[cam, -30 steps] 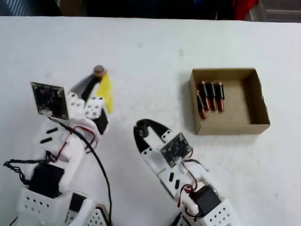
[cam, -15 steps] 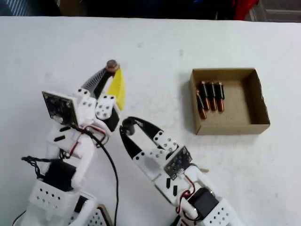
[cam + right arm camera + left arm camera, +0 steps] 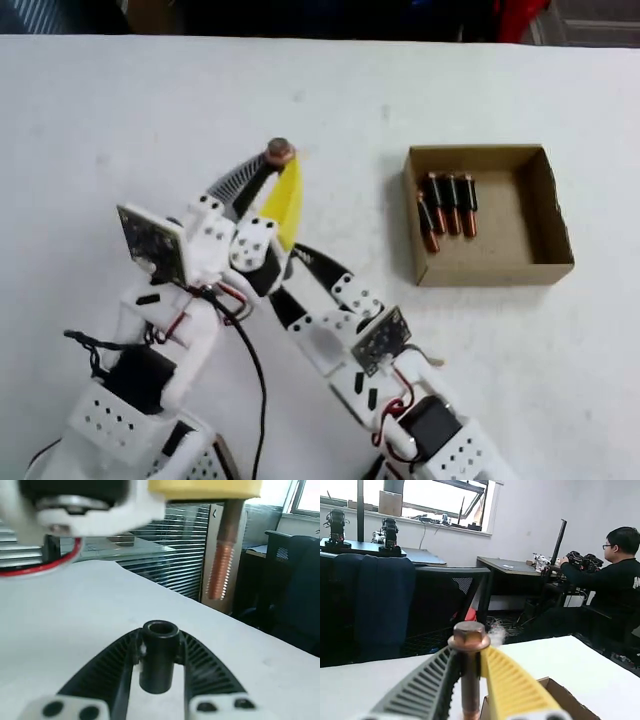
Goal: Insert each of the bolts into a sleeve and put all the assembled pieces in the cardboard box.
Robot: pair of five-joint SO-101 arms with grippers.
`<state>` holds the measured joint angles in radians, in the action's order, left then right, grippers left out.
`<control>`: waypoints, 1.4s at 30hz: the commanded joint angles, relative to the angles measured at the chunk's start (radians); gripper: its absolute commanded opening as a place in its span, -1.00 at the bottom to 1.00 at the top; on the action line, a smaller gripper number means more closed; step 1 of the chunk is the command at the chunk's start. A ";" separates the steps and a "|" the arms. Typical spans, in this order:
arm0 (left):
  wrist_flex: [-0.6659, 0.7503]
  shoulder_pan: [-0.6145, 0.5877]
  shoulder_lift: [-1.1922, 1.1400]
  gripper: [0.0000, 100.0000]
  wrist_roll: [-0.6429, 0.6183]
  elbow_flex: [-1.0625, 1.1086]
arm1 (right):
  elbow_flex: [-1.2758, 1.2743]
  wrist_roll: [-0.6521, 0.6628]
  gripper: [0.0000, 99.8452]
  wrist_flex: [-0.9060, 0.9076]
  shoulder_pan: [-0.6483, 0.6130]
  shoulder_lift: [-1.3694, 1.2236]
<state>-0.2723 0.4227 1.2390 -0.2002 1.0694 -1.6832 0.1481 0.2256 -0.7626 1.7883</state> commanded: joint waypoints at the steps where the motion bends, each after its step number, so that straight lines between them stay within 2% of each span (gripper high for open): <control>1: 0.005 0.015 0.070 -0.95 0.003 -0.008 | -0.008 -0.008 -0.94 -0.022 0.010 0.012; 6: -0.106 0.012 0.163 -0.95 0.003 0.003 | -0.008 -0.008 -0.94 -0.022 0.010 0.012; 17: -0.212 0.058 0.236 -0.95 0.003 0.028 | -0.008 -0.008 -0.94 -0.021 0.008 0.012; 36: -0.216 0.051 0.407 -0.95 0.003 0.147 | -0.008 -0.008 -0.94 -0.021 0.010 0.012; 42: -0.299 0.058 0.414 -0.95 -0.003 0.170 | -0.008 -0.008 -0.94 -0.021 0.010 0.012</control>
<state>-0.5424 0.4687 1.6425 -0.1987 1.2275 -1.6832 0.1496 0.2256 -0.7656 1.7868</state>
